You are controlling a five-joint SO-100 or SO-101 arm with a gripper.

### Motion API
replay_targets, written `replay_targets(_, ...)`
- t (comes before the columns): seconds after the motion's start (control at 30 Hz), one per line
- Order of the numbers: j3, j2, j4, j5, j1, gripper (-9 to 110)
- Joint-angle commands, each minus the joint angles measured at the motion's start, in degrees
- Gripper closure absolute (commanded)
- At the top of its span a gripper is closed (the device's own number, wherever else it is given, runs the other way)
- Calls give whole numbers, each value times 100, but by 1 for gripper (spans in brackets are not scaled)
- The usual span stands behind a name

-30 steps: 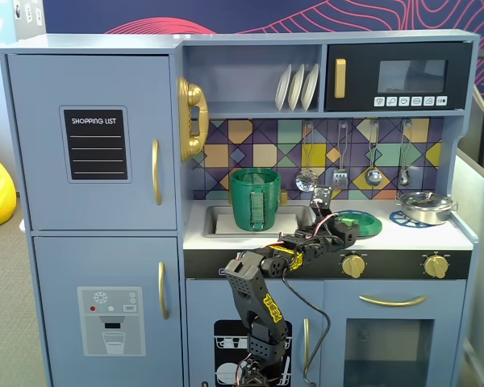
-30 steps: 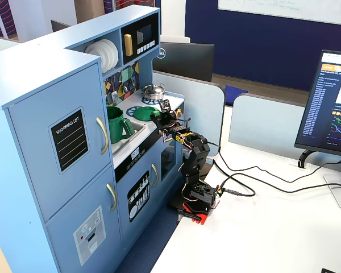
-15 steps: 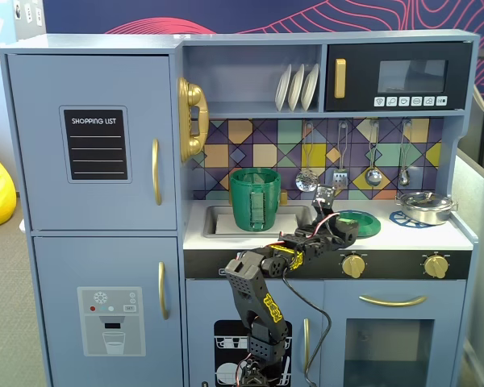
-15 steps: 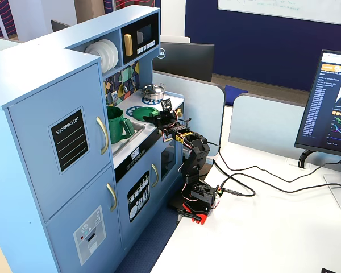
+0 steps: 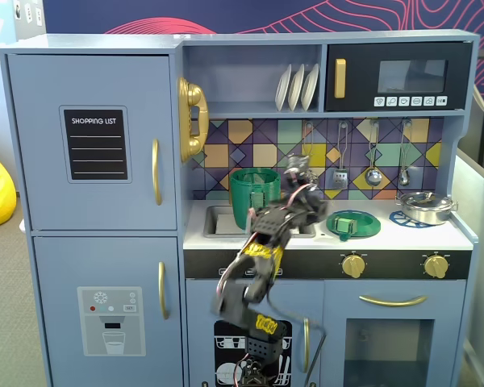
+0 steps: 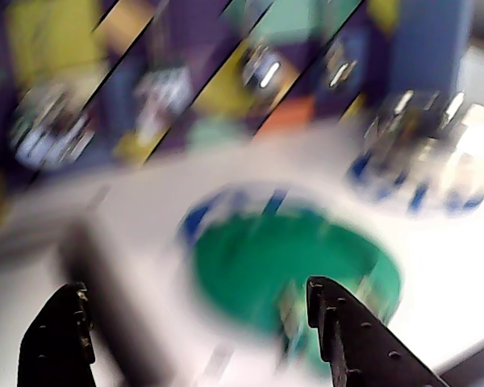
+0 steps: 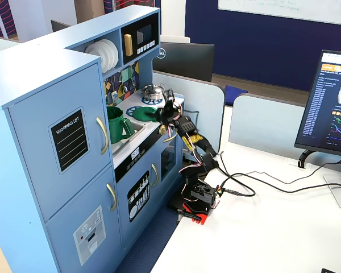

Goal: Take off the lid from the green recipient and place it on the counter

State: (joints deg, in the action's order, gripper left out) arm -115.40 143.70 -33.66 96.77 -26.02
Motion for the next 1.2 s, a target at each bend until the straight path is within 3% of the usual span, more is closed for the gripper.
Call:
replay_targets(0.0,-826,1564,-1529,633,519,77)
replay_targets(0.27,-2355,2435,-2355,1187,1371,87)
replay_targets(0.5,-3445,2874,-2874,-62,2224,89)
replay_targets(1.03,-5458,3832,-3270,-1213,2610,91)
replay_targets(1.17,-5625,3832,-3832,-1046,2654,94)
